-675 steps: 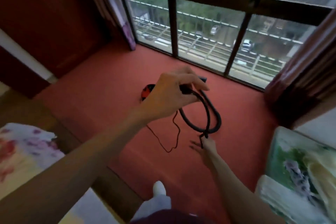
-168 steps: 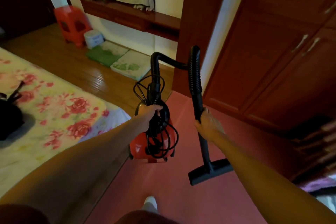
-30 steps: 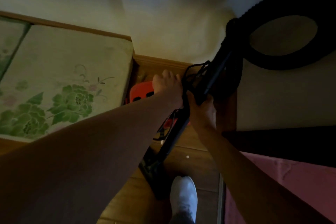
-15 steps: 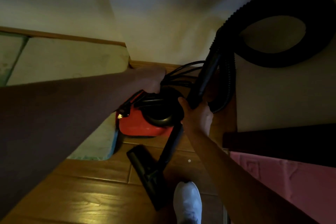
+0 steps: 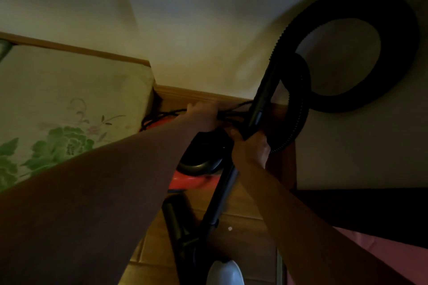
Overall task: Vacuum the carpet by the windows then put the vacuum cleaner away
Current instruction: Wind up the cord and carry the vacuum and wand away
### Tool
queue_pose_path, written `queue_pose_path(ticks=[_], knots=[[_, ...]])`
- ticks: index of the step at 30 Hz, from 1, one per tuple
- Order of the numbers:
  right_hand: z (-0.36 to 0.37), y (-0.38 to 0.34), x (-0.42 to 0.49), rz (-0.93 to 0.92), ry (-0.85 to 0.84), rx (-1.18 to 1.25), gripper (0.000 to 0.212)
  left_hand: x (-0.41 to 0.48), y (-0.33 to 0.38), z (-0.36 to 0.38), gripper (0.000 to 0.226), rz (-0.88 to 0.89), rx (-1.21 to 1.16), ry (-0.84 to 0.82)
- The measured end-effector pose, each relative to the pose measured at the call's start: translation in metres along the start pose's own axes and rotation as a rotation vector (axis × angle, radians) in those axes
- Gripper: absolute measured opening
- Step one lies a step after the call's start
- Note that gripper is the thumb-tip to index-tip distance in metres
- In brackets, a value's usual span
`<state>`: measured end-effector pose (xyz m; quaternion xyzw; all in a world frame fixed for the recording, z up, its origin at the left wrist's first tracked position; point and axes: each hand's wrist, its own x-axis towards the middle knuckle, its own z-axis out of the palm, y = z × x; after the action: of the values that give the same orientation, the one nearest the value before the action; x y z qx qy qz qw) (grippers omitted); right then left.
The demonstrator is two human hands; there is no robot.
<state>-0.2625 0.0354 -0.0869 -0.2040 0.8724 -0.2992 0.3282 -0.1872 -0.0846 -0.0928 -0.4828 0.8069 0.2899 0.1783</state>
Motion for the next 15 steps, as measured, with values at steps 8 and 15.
queue_pose_path(ticks=[8,15], knots=[[-0.007,0.012,-0.026,-0.035,0.04,0.006,0.059,-0.031,0.014,-0.007,0.058,0.137,-0.282,0.0],[-0.023,0.008,-0.05,-0.046,-0.045,-0.131,0.06,-0.072,-0.002,-0.002,0.07,0.207,0.046,0.113]])
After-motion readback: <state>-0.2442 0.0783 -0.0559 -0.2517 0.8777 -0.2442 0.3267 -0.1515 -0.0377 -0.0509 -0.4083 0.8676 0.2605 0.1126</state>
